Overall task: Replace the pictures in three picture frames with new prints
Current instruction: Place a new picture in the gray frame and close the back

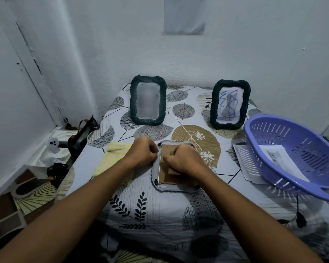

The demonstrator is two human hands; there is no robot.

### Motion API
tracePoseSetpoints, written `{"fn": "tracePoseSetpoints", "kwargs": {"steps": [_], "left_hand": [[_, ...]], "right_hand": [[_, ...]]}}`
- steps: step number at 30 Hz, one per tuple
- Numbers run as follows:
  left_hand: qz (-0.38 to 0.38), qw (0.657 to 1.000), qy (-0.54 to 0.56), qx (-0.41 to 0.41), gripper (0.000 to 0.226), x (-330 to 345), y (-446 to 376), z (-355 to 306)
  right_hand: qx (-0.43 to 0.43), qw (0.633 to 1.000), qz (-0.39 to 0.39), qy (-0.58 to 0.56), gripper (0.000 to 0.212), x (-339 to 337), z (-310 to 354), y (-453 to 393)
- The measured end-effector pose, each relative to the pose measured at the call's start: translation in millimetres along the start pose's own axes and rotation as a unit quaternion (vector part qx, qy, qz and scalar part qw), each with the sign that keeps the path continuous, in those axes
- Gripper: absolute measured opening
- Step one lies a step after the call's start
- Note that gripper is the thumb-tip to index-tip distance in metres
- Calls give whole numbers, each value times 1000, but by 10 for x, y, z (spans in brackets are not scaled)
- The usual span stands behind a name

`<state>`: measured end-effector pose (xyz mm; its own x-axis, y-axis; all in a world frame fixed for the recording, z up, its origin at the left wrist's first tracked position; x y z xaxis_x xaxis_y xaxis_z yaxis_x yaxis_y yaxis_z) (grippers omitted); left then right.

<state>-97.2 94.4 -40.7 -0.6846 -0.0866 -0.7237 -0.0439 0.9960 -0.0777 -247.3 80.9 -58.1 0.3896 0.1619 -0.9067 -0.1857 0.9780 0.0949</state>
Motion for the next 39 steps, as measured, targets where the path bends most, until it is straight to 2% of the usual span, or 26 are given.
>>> {"fn": "tracePoseSetpoints", "kwargs": {"steps": [9,13,20,25,29,32,35,39], "left_hand": [[16,1000,-13,13,15,63,124,-55],[21,999,-28,22,8,82,100,-50],[10,997,-63,39,12,77,110,-83],[1,996,-53,69,14,73,90,-86],[42,994,-35,99,16,79,79,-45],[103,983,-57,139,28,111,90,-39],[131,976,-68,161,37,174,130,-46],[128,974,-70,175,44,229,147,-74]], "right_hand": [[-8,1000,6,13,48,-51,37,21],[-10,1000,15,22,45,-58,43,25],[-17,996,0,82,38,-125,64,81],[-31,994,14,100,46,-179,59,72],[-39,999,-2,24,30,-410,-40,73],[-79,996,40,-28,15,-505,-199,102],[-112,989,99,-17,22,-436,-321,143],[-132,986,101,0,28,-343,-383,173]]}}
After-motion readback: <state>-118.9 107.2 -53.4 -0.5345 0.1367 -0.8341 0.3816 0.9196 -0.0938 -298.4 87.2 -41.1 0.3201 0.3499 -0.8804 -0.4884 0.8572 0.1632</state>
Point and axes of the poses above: each hand's wrist, its own y-axis away from the middle knuckle, its own x-axis out of the palm, z = x × y, the point moved 6 cm from there along -y, towards the middle knuckle, and after that the axes turned 6 degrees about y, right-handed, at the moved point
